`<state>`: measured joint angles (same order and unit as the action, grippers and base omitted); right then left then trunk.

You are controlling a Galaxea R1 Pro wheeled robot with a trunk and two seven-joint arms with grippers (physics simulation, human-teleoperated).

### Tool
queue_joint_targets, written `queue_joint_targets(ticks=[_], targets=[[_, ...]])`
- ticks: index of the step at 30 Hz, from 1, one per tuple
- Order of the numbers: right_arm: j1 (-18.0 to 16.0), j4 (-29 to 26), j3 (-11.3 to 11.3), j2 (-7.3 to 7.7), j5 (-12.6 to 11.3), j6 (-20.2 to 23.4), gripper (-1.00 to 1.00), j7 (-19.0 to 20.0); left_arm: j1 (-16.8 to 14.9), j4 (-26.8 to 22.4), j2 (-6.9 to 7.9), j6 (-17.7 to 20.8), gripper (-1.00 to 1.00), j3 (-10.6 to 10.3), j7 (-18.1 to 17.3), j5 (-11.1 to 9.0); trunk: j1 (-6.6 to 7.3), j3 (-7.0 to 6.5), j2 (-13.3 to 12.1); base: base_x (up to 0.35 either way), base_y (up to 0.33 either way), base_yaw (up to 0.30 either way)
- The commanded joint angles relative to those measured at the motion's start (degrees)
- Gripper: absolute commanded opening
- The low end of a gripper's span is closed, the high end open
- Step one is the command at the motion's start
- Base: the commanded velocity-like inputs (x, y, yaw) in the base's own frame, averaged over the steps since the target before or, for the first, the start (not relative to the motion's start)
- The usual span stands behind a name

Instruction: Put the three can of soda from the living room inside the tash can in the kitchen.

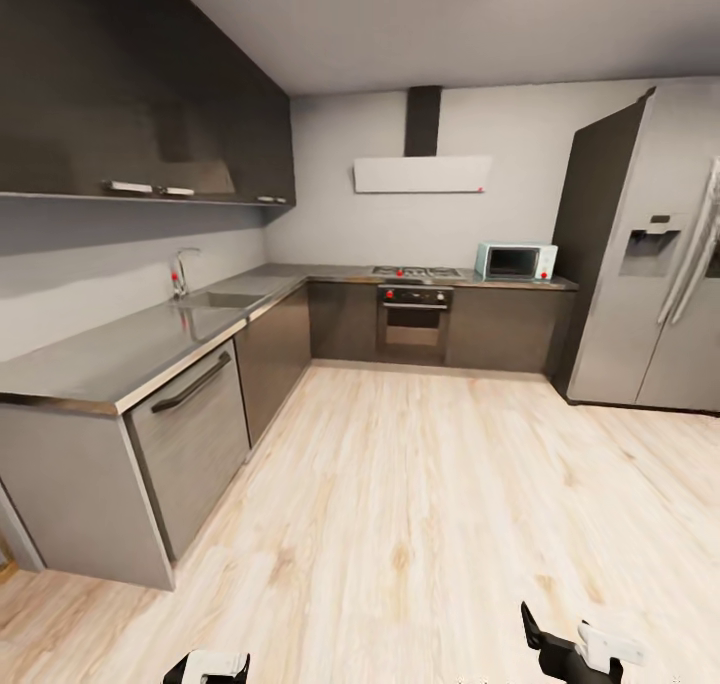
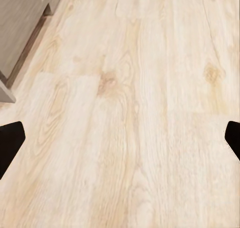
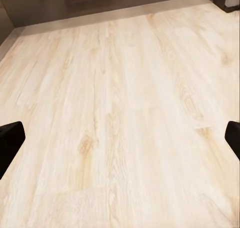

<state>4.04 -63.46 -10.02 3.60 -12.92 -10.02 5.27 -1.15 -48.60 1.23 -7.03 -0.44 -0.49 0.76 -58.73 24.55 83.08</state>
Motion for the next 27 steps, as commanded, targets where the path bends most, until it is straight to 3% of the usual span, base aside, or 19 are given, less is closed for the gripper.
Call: queue_joint_targets(ticks=[1,27], targets=[[0.0,0.0,0.0,0.0,0.0,0.0,1.0,0.0,0.0,0.0,0.0,0.0,1.0,0.0,-0.01,-0.01,0.0,-0.05,0.0,0.0,0.0,-0.245],[0.0,0.0,0.0,0.04,0.0,-0.09,1.0,0.09,0.01,0.0,0.0,-1.3,1.0,-0.09,-0.04,0.03,0.0,-1.33,0.0,0.0,0.0,-0.242]])
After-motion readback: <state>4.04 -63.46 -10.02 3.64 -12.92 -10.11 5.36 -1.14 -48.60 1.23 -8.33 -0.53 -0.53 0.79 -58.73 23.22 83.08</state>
